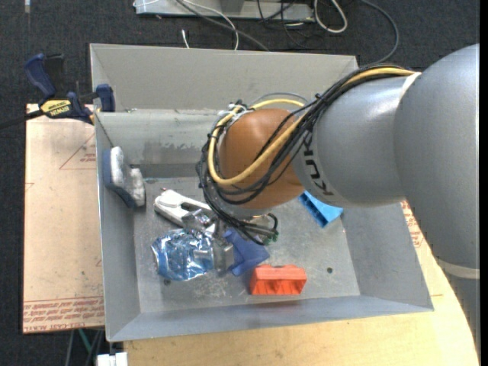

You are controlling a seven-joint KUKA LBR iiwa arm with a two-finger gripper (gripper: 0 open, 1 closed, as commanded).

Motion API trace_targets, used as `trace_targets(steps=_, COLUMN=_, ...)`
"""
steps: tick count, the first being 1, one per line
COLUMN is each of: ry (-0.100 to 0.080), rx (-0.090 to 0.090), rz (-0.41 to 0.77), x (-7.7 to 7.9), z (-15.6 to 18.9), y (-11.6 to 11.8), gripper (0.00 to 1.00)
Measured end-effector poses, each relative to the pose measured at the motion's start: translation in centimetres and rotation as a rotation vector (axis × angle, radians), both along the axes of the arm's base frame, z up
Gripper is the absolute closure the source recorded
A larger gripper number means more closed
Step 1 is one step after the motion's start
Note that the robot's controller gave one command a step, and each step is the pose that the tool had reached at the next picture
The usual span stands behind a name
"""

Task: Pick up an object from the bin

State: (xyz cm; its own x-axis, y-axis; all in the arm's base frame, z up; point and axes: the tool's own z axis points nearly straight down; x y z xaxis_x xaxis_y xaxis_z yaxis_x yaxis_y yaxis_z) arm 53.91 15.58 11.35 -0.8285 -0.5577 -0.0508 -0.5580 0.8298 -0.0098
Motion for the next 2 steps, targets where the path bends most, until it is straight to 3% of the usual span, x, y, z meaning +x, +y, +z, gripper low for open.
trace_targets(steps=1, ry=0.002, rx=0.006, rz=-0.038, x=-2.3, z=9.1, y=2.3, gripper=1.0)
trace_targets(steps=2, ry=0.01, rx=0.001, rz=-0.024, x=-0.8, z=-1.4, y=0.7, gripper=1.0)
